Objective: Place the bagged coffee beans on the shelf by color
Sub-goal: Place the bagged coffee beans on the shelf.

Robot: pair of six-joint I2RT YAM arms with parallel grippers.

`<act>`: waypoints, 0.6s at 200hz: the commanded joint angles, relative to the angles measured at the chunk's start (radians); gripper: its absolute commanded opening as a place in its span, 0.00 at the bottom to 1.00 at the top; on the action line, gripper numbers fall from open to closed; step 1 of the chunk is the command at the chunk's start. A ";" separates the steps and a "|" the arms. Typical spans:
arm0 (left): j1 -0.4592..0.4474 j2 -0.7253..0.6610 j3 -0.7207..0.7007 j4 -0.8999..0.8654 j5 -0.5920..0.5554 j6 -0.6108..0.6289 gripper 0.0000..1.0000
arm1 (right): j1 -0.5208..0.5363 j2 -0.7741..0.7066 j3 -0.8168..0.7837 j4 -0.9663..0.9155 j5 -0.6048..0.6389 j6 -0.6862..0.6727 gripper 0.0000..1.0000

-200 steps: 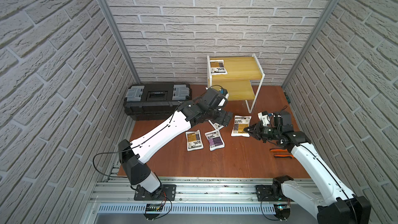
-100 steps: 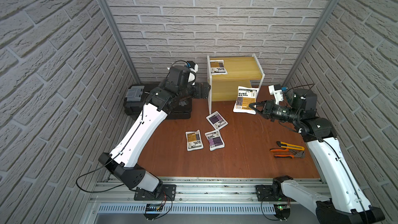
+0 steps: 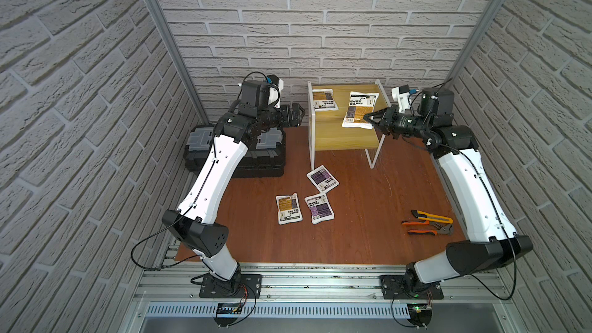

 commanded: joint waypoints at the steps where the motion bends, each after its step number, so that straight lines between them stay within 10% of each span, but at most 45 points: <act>1: 0.005 0.012 0.022 0.023 0.040 0.013 0.98 | -0.017 0.060 0.120 -0.023 0.028 -0.048 0.10; 120: -0.024 0.039 0.006 0.002 0.050 0.017 0.98 | -0.037 0.383 0.447 -0.106 0.020 -0.043 0.19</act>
